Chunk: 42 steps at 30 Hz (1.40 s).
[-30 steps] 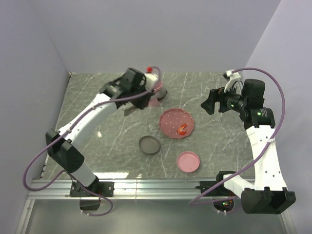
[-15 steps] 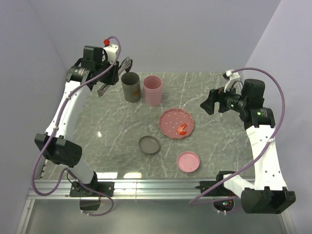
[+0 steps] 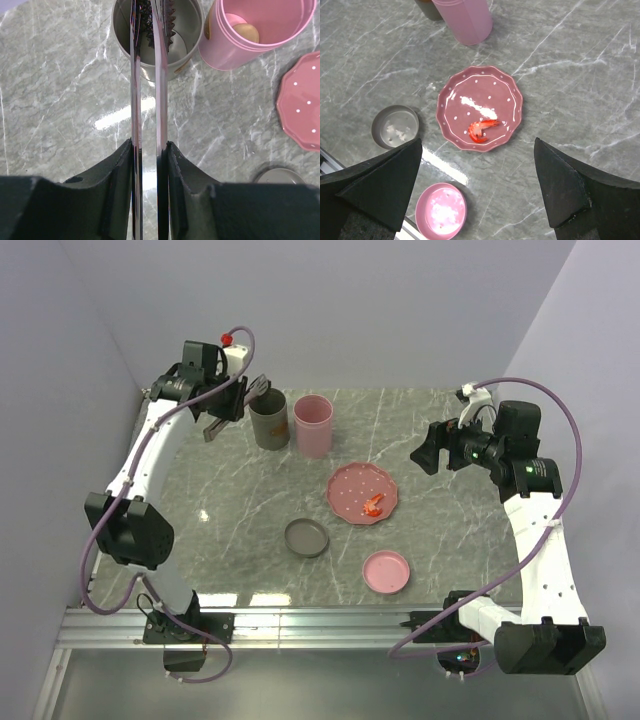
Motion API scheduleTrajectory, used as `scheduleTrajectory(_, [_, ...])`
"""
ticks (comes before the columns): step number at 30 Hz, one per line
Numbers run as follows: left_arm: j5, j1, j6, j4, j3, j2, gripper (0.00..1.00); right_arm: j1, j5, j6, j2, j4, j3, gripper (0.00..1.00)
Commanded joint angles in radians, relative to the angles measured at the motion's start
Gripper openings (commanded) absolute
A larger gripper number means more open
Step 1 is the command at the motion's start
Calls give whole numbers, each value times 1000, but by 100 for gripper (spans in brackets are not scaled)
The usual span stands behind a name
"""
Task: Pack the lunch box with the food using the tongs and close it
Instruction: Place the food into the lunch box
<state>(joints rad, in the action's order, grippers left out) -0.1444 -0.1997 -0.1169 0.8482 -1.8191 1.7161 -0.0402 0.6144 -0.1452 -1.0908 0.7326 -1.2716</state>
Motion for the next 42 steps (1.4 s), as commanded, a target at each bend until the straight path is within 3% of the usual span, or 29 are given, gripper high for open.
scheduleTrajectory(1, [-6, 2, -32, -78, 7, -1, 31, -9, 8, 13, 2, -18, -37, 99])
scheduleTrajectory(8, [-14, 0, -43, -67, -12, 25, 33, -10, 7, 12, 8, -22, -31, 99])
scheduleTrajectory(20, [-18, 2, -47, -31, -52, 37, 54, -10, 8, 12, 11, -19, -31, 99])
scheduleTrajectory(28, [-104, -7, -75, 60, -120, -36, 56, -10, 10, 12, 19, -18, -31, 99])
scheduleTrajectory(34, [-130, -107, -127, 111, -66, -133, 58, -12, 10, 19, 19, -19, -37, 99])
scheduleTrajectory(42, [-5, -386, -122, 41, 155, -280, 61, -30, 24, 42, 12, -21, -54, 99])
